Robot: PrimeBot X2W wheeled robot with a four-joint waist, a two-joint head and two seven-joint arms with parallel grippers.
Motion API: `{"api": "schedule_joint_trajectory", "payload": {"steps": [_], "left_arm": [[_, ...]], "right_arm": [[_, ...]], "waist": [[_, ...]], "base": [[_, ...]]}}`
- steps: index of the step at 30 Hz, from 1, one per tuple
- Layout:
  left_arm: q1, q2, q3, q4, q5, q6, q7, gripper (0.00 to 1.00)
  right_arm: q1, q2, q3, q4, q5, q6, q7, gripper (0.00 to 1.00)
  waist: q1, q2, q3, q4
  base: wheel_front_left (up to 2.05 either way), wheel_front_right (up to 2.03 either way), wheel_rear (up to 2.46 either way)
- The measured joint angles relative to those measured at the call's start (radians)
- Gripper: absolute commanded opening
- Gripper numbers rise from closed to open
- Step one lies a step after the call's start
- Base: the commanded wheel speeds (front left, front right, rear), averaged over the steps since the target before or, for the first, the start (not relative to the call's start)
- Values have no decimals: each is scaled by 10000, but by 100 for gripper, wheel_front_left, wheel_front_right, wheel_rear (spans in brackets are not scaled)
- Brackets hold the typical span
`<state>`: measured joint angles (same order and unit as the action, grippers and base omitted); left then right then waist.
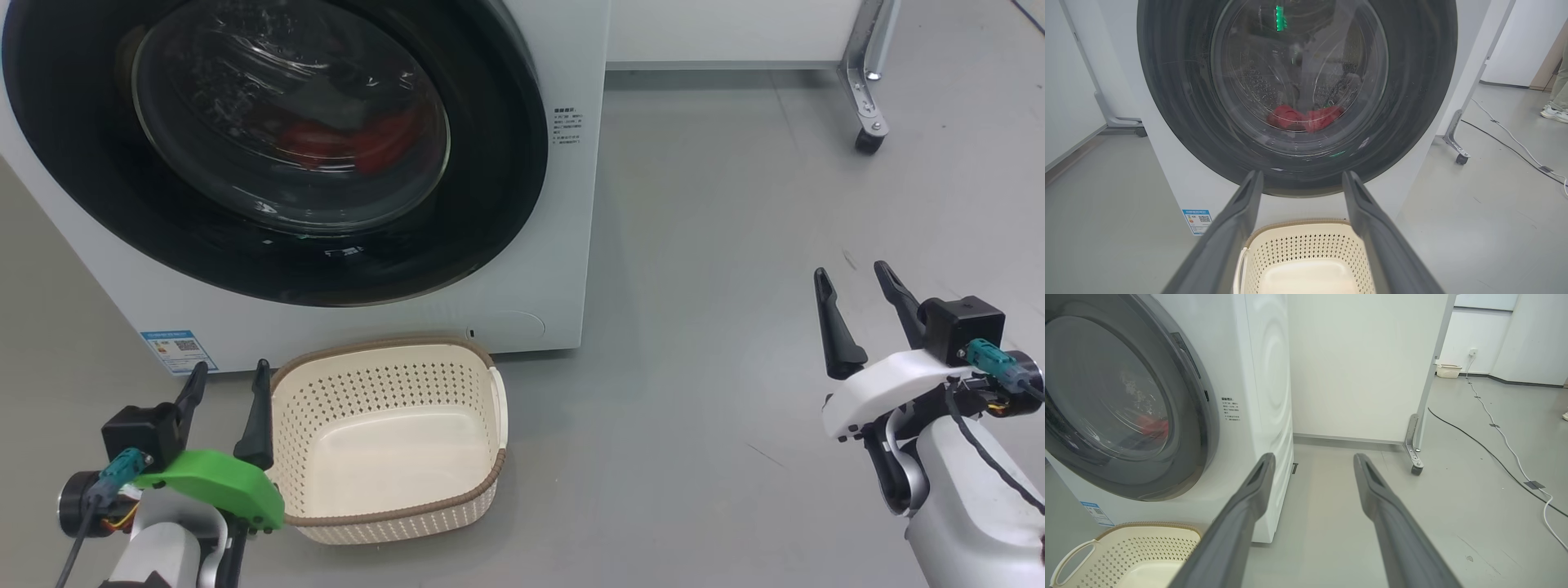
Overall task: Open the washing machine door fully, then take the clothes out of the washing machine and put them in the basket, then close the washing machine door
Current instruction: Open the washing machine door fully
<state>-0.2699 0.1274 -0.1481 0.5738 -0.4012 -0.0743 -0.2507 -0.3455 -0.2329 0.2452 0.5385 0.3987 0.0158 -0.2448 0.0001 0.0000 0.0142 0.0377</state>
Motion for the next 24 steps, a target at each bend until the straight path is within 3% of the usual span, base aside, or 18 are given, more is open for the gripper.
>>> {"api": "schedule_joint_trajectory", "payload": {"steps": [4, 5, 6, 7, 8, 15, 24], "left_arm": [[8, -121, 94, -4, 54, -8, 0, 100], [8, -123, 107, -13, 82, -10, 0, 100], [8, -127, 123, -19, 88, -13, -2, 100], [8, -134, 136, -27, 90, -15, 0, 100], [8, -144, 144, -35, 100, -15, 0, 100], [4, -180, 230, -136, 184, -102, 0, 100], [-118, -255, 251, -347, 249, -222, -2, 100]], "right_arm": [[-1, 127, -121, -117, 8, 69, -27, 98], [-1, 144, -190, -163, 50, 94, -29, 78], [-5, 144, -259, -205, 86, 96, -31, 32], [-9, 151, -364, -242, 150, 105, -31, 9], [-21, 167, -470, -261, 255, 132, -33, 0], [-341, 596, -1350, -456, 1312, 451, -75, 0], [-755, 1567, -2706, -424, 4048, 859, -73, 0]], "waist": [[0, 0, 25, 14], [0, 0, 47, 17], [0, 0, 76, 22], [0, 0, 110, 28], [0, 0, 145, 35], [0, 0, 452, 125], [0, 0, 1037, 375]], "base": [[0, 0, 0], [0, 0, 0], [0, 0, 0], [0, 0, 0], [0, 0, 0], [0, 0, 0], [0, 0, 0]]}}
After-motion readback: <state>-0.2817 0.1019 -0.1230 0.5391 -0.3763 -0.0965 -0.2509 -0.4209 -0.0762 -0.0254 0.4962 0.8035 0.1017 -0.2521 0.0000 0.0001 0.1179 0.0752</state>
